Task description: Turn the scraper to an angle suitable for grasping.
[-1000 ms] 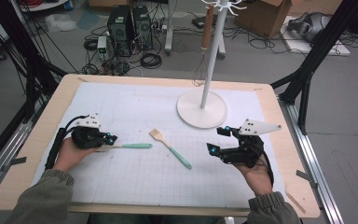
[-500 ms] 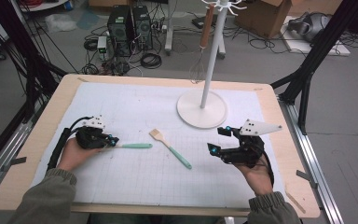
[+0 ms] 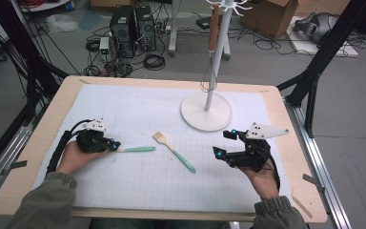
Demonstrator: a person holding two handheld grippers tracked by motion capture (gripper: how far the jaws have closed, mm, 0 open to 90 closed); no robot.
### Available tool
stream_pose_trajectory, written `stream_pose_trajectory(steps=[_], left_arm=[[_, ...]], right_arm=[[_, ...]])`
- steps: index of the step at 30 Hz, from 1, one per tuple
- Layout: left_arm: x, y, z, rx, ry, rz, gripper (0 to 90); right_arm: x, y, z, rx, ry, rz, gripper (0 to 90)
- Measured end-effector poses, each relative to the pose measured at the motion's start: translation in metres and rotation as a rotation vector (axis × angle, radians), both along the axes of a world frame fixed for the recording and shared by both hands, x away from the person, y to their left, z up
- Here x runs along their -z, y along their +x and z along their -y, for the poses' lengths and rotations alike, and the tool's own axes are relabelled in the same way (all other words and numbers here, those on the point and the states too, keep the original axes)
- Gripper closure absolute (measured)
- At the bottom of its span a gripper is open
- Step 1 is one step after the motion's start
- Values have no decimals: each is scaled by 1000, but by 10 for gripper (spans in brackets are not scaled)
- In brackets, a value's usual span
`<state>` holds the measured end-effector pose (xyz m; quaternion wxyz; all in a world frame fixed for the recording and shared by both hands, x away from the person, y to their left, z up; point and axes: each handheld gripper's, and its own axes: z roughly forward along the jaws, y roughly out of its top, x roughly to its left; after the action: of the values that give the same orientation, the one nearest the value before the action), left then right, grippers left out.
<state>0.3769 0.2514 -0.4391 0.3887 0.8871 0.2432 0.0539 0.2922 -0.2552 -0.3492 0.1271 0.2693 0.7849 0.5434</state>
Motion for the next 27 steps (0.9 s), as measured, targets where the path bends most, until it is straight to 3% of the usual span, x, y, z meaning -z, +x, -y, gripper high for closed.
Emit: stream_pose_trajectory(steps=[6, 15, 21, 27], left_arm=[[-2, -8, 3, 69, 22, -28, 896], [-4, -19, 9, 133, 40, -40, 896], [-6, -21, 10, 121, 36, -30, 893], [-13, -27, 11, 91, 10, -5, 763]], right_arm=[[2, 1, 0, 3, -4, -6, 267], [4, 2, 0, 5, -5, -10, 266], [4, 3, -1, 10, -15, -8, 262], [4, 3, -1, 11, -15, -9, 259]])
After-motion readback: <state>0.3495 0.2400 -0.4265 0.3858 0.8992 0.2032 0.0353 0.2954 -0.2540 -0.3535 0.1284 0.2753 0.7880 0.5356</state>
